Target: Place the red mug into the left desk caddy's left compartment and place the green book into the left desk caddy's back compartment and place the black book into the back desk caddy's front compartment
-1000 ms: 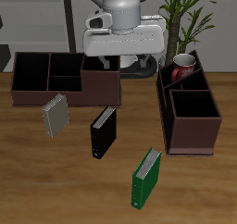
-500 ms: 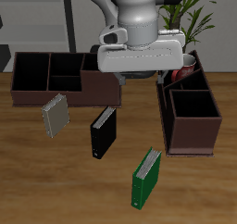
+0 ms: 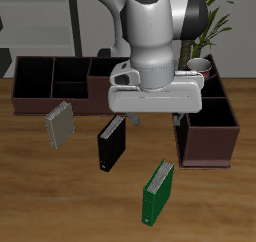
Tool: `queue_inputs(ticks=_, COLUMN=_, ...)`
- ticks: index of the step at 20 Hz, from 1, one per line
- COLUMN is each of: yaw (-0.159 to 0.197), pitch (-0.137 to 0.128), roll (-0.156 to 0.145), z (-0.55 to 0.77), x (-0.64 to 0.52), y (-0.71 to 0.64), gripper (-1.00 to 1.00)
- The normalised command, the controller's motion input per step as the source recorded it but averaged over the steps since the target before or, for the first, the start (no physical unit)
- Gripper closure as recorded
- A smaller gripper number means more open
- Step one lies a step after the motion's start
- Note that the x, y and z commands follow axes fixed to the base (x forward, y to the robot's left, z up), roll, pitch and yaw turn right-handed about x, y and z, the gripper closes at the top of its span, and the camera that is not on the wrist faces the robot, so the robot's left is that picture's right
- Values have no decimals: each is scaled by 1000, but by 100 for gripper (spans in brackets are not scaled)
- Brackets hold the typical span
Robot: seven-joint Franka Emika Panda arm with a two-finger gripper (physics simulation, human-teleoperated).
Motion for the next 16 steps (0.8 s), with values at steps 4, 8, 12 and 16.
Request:
queue_inputs(ticks=4, yaw=-54, pitch=22, roll=-13, z=-456, x=342, y=-126, gripper=-100)
queue_inputs(ticks=8, yaw=-54, pitch=17, roll=-22, z=-108, x=181, y=-99, gripper=-100)
queue_inputs(ticks=12, yaw=-31, pitch=4, roll=-3, z=-45, x=238, y=45, gripper=-100)
queue_inputs(ticks=16, yaw=-63, pitch=-1, roll=-10, z=-176, x=238, y=56, gripper=-100)
